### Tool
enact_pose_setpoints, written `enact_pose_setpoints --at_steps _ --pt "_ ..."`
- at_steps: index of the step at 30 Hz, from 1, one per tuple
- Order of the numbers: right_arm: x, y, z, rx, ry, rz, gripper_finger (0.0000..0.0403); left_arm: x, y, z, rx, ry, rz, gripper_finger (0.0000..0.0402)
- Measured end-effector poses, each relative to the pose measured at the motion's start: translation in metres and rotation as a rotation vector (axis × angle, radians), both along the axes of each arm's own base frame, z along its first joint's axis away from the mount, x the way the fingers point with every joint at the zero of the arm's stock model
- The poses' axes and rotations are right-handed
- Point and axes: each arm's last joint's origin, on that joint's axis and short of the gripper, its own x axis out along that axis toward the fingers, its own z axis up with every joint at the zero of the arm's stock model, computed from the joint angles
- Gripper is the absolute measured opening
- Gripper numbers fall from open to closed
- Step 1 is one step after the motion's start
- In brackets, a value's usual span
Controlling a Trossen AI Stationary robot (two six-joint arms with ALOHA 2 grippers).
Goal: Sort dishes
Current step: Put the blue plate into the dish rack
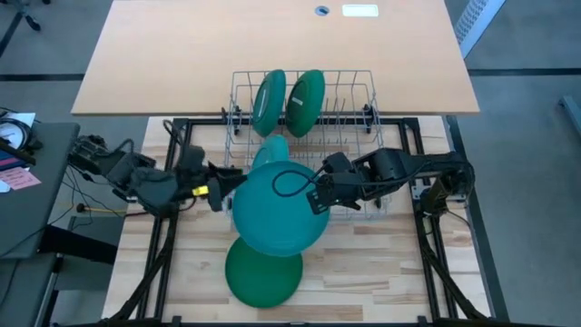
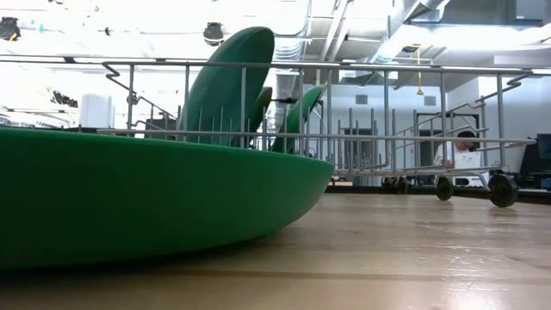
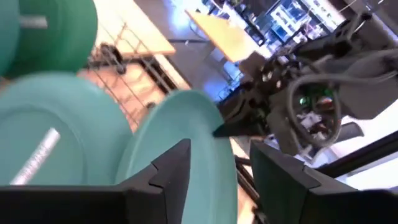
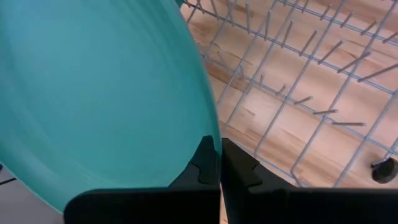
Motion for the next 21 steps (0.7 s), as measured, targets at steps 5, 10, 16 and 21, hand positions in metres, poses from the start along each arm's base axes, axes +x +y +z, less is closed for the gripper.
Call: enact_pose_setpoints --at_steps 5,10,16,21 --pt "-0.004 -0.001 0.004 0.001 -0.013 0.006 0.0000 -0.010 0.013 0.009 0.026 0.123 0.019 0.0162" --pt "-0.005 -0.001 0.005 -0.004 -0.011 0.016 0.0000 0.001 0.019 -0.010 -0.077 0.330 -0.081 0.0198" --pt "-0.005 -0.001 0.005 -0.002 -0.011 0.024 0.0000 0.022 0.011 -0.025 -0.055 0.427 -0.122 0.0237" --pt "-0.005 -0.001 0.005 -0.002 -0.009 0.024 0.0000 0.035 0.010 -0.039 -0.074 0.503 -0.068 0.0202"
